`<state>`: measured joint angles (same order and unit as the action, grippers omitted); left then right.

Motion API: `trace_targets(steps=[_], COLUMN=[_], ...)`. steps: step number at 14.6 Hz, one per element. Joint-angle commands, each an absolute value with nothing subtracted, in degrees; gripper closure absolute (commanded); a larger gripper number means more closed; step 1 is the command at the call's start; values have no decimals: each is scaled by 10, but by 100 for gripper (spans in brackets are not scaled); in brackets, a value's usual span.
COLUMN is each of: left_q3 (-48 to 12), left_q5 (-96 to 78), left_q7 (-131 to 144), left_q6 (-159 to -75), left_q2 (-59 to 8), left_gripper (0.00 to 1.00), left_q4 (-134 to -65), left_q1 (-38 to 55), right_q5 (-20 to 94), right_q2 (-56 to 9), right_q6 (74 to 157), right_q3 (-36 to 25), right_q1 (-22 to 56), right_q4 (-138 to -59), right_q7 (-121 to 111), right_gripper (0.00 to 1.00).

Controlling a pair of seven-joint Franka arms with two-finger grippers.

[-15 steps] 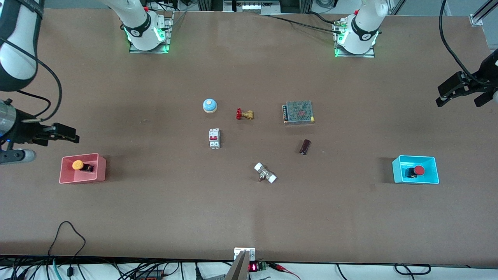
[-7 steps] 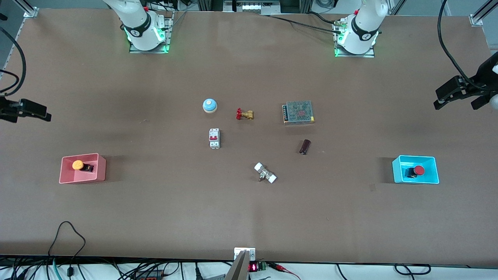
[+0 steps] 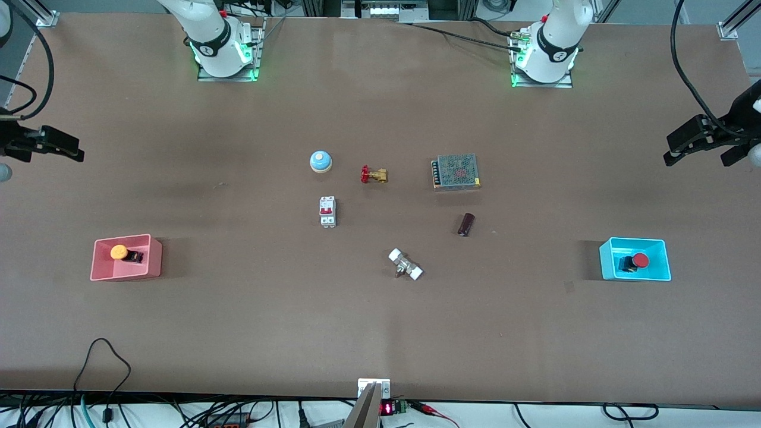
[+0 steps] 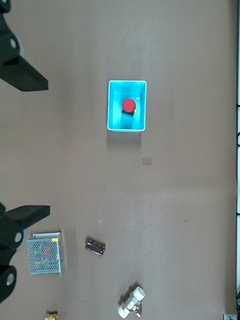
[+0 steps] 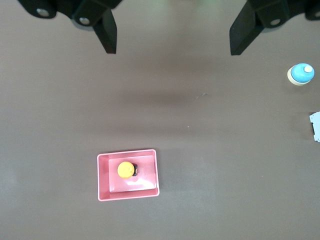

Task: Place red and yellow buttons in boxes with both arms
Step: 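Open the right gripper over the pink box and raise both grippers away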

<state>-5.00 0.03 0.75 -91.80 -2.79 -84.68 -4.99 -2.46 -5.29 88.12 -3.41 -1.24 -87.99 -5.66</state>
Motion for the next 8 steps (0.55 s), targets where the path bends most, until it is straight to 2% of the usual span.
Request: trace_targets(steps=[1, 8], left_q3=[-50, -52], left_q5=[-7, -8], left_q7=[-10, -10], left_q6=[-904, -904], left_q2=[-33, -33], left_gripper=[0, 0], left_q4=[-837, -841], left_q1=[-55, -54], right_q5=[-33, -27], right_q2=[-31, -17], right_q6=[880, 879], right_q3=[-26, -27], right_q1=[-14, -14], right_q4=[-904, -919], right_q7=[-33, -31], right_gripper=[0, 0])
